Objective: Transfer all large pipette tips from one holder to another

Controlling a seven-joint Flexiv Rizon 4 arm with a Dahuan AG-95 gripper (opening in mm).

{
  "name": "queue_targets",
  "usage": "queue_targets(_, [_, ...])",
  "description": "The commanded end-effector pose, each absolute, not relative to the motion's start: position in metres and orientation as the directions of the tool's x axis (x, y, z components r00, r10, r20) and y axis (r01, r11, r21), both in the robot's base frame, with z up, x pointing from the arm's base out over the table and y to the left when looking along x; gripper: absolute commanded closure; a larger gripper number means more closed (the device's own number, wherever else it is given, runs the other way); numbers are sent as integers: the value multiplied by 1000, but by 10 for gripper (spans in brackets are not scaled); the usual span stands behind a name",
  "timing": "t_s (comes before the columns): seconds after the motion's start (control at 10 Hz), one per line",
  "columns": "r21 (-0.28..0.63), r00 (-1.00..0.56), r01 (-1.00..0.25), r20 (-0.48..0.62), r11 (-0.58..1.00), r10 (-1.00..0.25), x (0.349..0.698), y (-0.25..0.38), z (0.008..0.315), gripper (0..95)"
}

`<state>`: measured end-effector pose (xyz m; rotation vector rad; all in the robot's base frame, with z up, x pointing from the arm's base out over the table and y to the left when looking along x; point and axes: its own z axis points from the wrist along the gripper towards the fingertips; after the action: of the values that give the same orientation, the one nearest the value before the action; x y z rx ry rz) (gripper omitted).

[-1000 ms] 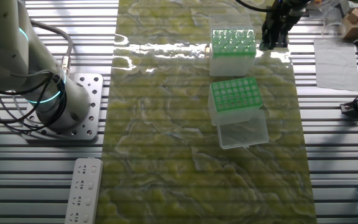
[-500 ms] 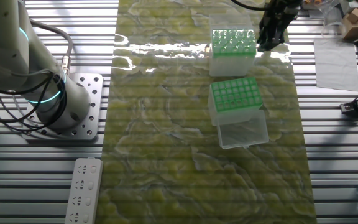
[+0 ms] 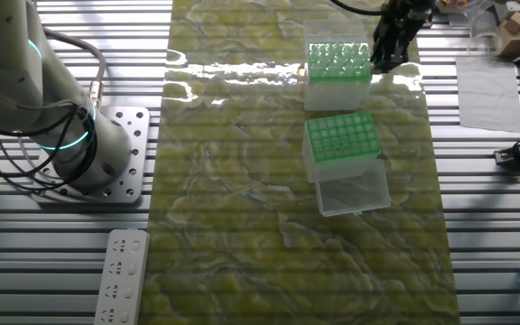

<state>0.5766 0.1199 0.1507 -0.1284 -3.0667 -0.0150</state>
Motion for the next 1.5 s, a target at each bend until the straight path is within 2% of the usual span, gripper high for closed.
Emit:
queue_targets(0.1, [6,-994,84,72,996,83,574,120,151,760])
queue_targets(0.4, [5,-995,78,69,997,78,571,119,149,760])
queue_targets(0.5, [3,-995,79,70,997,78,571,119,149,950])
queue_targets(1.5, [-5,-994,76,85,997,76,572,124,161,950])
